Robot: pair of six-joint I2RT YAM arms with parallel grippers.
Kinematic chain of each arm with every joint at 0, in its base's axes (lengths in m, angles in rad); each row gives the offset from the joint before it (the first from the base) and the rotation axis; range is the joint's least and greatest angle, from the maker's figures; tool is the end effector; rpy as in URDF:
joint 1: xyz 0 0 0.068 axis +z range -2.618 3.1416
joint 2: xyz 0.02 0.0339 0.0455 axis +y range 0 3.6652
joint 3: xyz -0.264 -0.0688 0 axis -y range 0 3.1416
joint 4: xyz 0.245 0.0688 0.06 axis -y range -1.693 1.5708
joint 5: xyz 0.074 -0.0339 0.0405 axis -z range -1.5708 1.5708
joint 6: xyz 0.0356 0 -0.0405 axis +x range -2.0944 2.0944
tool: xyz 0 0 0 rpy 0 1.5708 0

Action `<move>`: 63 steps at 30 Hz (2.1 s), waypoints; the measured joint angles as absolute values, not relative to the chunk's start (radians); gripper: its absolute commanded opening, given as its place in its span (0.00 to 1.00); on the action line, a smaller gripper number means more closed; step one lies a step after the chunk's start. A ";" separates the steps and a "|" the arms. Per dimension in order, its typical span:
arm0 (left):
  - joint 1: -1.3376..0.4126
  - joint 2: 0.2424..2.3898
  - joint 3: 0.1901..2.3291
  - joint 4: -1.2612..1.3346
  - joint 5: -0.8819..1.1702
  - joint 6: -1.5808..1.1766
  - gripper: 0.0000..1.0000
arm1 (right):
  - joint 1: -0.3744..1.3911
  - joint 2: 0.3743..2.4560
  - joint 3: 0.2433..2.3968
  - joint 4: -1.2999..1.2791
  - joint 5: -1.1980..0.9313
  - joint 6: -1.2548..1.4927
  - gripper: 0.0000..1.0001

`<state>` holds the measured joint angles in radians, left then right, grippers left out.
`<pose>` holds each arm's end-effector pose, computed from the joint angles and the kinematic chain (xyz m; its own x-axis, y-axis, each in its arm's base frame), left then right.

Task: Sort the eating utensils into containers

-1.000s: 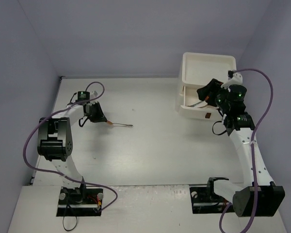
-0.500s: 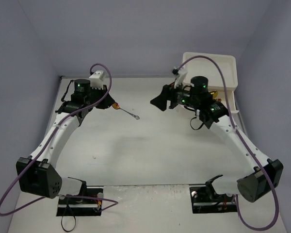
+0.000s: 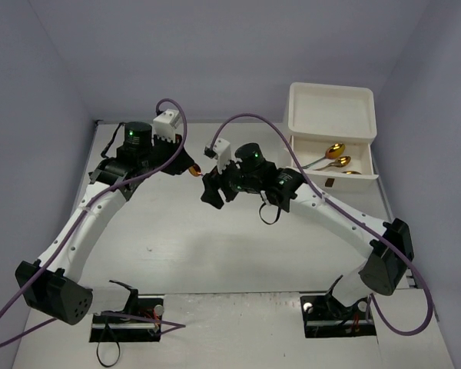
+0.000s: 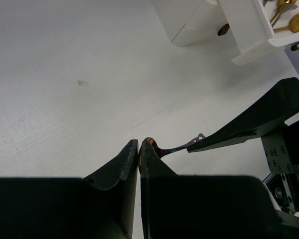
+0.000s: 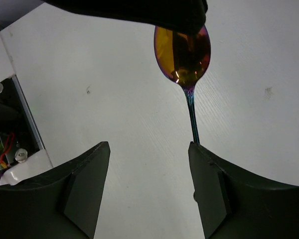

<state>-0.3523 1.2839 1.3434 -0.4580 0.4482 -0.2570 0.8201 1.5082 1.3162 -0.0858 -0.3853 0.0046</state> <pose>0.2613 -0.1125 0.4000 -0.5266 -0.0505 -0.8486 0.5707 0.7188 -0.3969 0.2346 0.2711 0.3598 -0.1913 -0.1988 -0.9612 -0.9233 0.3688 0.1075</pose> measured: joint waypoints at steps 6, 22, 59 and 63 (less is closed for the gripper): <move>-0.380 1.276 1.346 -0.503 0.454 -0.237 0.00 | 0.858 1.536 1.346 -0.088 -0.271 -0.048 0.56; -0.400 1.267 1.357 -0.550 0.456 -0.215 0.00 | 0.879 1.567 1.362 -0.087 -0.217 -0.079 0.39; -0.405 0.874 0.911 -0.568 -0.224 -0.251 0.71 | 0.391 1.091 1.129 -0.082 0.375 0.724 0.00; -0.404 0.855 0.848 -0.569 -0.256 -0.254 0.72 | 0.254 1.043 1.041 -0.078 0.398 0.883 0.00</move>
<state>-0.4042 0.8550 0.8477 -0.5691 -0.2565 -0.2542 0.2537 1.0427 1.0409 -0.0775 0.3985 0.8827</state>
